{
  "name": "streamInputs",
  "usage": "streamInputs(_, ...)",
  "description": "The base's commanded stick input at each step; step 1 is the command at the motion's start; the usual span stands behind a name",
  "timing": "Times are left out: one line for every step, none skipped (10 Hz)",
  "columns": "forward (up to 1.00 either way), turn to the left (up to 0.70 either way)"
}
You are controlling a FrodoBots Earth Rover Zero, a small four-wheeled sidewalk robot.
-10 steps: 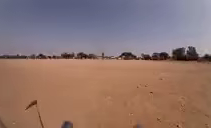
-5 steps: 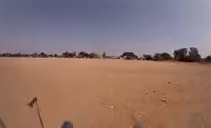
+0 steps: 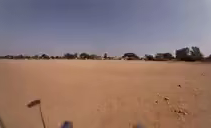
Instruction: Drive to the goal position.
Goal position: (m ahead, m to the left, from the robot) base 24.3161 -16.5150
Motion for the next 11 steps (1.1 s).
streamInputs(0.70, 0.00)
streamInputs(0.70, 0.00)
streamInputs(0.70, 0.00)
streamInputs(0.70, -0.17)
streamInputs(0.70, -0.31)
streamInputs(0.70, -0.35)
streamInputs(0.70, -0.35)
streamInputs(0.70, -0.35)
streamInputs(0.70, -0.35)
streamInputs(0.70, -0.35)
streamInputs(0.70, -0.12)
